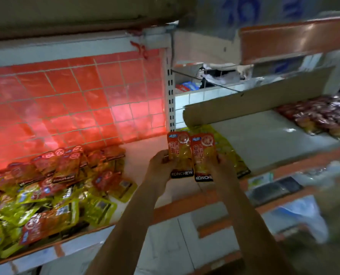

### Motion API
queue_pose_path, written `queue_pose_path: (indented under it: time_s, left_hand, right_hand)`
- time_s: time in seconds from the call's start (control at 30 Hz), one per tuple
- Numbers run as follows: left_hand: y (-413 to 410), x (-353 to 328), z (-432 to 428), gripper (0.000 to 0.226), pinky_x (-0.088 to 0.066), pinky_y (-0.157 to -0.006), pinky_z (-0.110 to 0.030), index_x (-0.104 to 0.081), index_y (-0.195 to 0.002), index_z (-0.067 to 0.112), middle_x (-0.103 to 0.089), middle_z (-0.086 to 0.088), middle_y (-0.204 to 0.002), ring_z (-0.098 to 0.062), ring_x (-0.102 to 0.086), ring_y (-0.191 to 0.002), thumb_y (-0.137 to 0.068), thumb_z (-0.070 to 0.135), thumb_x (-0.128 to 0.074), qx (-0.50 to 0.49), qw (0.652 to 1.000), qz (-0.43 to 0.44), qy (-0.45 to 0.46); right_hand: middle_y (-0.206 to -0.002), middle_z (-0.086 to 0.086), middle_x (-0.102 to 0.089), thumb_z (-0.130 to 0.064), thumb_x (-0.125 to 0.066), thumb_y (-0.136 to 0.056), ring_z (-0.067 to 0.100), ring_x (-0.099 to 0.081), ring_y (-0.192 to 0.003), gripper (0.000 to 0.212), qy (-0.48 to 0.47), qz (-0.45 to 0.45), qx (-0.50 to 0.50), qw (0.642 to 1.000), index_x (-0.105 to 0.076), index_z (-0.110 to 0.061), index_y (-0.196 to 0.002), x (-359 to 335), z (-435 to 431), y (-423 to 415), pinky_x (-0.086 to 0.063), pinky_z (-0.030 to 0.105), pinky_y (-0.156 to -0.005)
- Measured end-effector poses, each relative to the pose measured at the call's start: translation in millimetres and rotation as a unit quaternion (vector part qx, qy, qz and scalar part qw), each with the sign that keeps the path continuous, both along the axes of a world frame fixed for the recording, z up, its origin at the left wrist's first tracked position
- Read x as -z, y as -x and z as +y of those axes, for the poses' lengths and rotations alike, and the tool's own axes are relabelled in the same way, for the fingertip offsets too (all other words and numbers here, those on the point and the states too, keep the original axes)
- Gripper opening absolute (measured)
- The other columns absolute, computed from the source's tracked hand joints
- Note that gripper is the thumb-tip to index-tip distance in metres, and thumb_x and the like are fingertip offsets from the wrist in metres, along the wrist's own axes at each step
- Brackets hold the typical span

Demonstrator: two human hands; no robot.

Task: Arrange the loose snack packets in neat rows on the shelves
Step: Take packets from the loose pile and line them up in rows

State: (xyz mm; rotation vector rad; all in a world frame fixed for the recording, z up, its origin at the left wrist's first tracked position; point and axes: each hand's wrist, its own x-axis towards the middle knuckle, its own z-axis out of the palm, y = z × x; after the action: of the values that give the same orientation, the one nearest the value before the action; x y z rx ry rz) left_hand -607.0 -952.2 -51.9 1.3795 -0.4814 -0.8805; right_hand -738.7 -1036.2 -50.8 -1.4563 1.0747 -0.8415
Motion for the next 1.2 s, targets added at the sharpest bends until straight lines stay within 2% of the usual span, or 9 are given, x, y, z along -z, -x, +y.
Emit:
queue_pose_path:
  time_s: [0.07, 0.13, 0.33, 0.43, 0.6, 0.8, 1.0, 1.1, 1.2]
  left_hand:
    - [30, 2, -22, 0.022, -0.057, -0.075, -0.039, -0.066, -0.097, 0.014, -0.072, -0.011, -0.094, -0.024, -0.070, -0.082, -0.088, -0.004, -0.058, 0.010, 1.000, 0.001, -0.005]
    - [60, 4, -42, 0.023, -0.058, -0.077, -0.040, -0.066, -0.098, 0.015, -0.073, -0.012, -0.096, -0.026, -0.071, -0.086, -0.087, -0.003, -0.059, 0.022, 1.000, 0.007, -0.005]
    - [136, 7, -97, 0.015, -0.058, -0.067, -0.032, -0.066, -0.092, 0.015, -0.073, -0.003, -0.084, -0.017, -0.070, -0.075, -0.090, 0.003, -0.059, 0.048, 0.997, 0.052, 0.013]
    - [160, 7, -122, 0.015, -0.056, -0.055, -0.027, -0.063, -0.084, 0.012, -0.072, 0.000, -0.071, -0.014, -0.070, -0.064, -0.091, 0.000, -0.057, 0.070, 0.996, 0.058, 0.007]
    - [181, 9, -168, 0.005, -0.059, -0.068, -0.035, -0.065, -0.090, 0.015, -0.074, -0.005, -0.083, -0.020, -0.072, -0.073, -0.088, 0.010, -0.066, 0.084, 0.994, 0.051, -0.043]
    - [193, 14, -243, 0.005, -0.048, -0.045, -0.016, -0.067, -0.090, 0.008, -0.071, -0.005, -0.076, -0.006, -0.066, -0.053, -0.091, 0.010, -0.063, 0.085, 0.995, 0.021, -0.048]
    - [198, 24, -325, 0.011, -0.055, -0.061, -0.025, -0.068, -0.095, 0.009, -0.073, -0.007, -0.087, -0.016, -0.071, -0.073, -0.091, 0.018, -0.063, 0.108, 0.990, 0.003, -0.095]
    - [202, 26, -354, 0.015, -0.058, -0.077, -0.036, -0.068, -0.099, 0.006, -0.072, -0.013, -0.095, -0.026, -0.070, -0.085, -0.090, 0.018, -0.065, 0.121, 0.988, 0.004, -0.098]
    - [204, 27, -374, 0.015, -0.057, -0.075, -0.034, -0.068, -0.101, 0.007, -0.072, -0.011, -0.097, -0.023, -0.070, -0.085, -0.089, 0.016, -0.067, 0.125, 0.988, 0.005, -0.096]
  right_hand:
    - [-0.091, 0.032, -0.061, -0.025, -0.050, -0.096, 0.046, -0.058, -0.075, 0.032, -0.011, -0.010, 0.014, 1.000, -0.059, 0.006, -0.096, 3, -18, 32, -0.051, 0.031, -0.059]
    - [-0.099, 0.032, -0.061, -0.027, -0.050, -0.096, 0.040, -0.062, -0.073, 0.033, -0.016, -0.006, 0.024, 1.000, -0.059, 0.004, -0.098, 4, -32, 63, -0.048, 0.037, -0.064]
    - [-0.090, 0.031, -0.063, -0.012, -0.053, -0.090, 0.035, -0.063, -0.069, 0.020, -0.011, 0.040, 0.041, 0.998, -0.062, 0.005, -0.096, 1, -73, 146, -0.054, 0.040, -0.064]
    - [-0.097, 0.040, -0.058, -0.002, -0.051, -0.088, 0.048, -0.063, -0.080, 0.018, -0.024, 0.003, 0.058, 0.998, -0.057, 0.014, -0.095, 3, -90, 175, -0.050, 0.062, -0.077]
    - [-0.084, 0.018, -0.068, -0.003, -0.055, -0.082, 0.022, -0.065, -0.068, 0.013, -0.042, -0.038, 0.083, 0.995, -0.065, 0.002, -0.089, 6, -123, 202, -0.051, 0.030, -0.067]
    - [-0.064, -0.001, -0.065, -0.002, -0.052, -0.085, 0.015, -0.061, -0.060, 0.021, -0.035, -0.031, 0.118, 0.992, -0.064, -0.014, -0.072, 13, -192, 218, -0.049, 0.031, -0.062]
    - [-0.074, 0.021, -0.065, 0.000, -0.054, -0.083, 0.029, -0.060, -0.071, 0.022, -0.037, -0.028, 0.150, 0.988, -0.065, -0.014, -0.070, 17, -260, 231, -0.049, 0.043, -0.067]
    - [-0.083, 0.021, -0.069, -0.003, -0.058, -0.085, 0.047, -0.064, -0.081, 0.022, -0.029, -0.025, 0.171, 0.985, -0.066, -0.018, -0.071, 18, -286, 235, -0.052, 0.062, -0.074]
    - [-0.090, 0.026, -0.067, -0.005, -0.059, -0.086, 0.041, -0.064, -0.077, 0.012, -0.007, -0.004, 0.187, 0.982, -0.066, -0.012, -0.079, 22, -312, 238, -0.054, 0.051, -0.070]
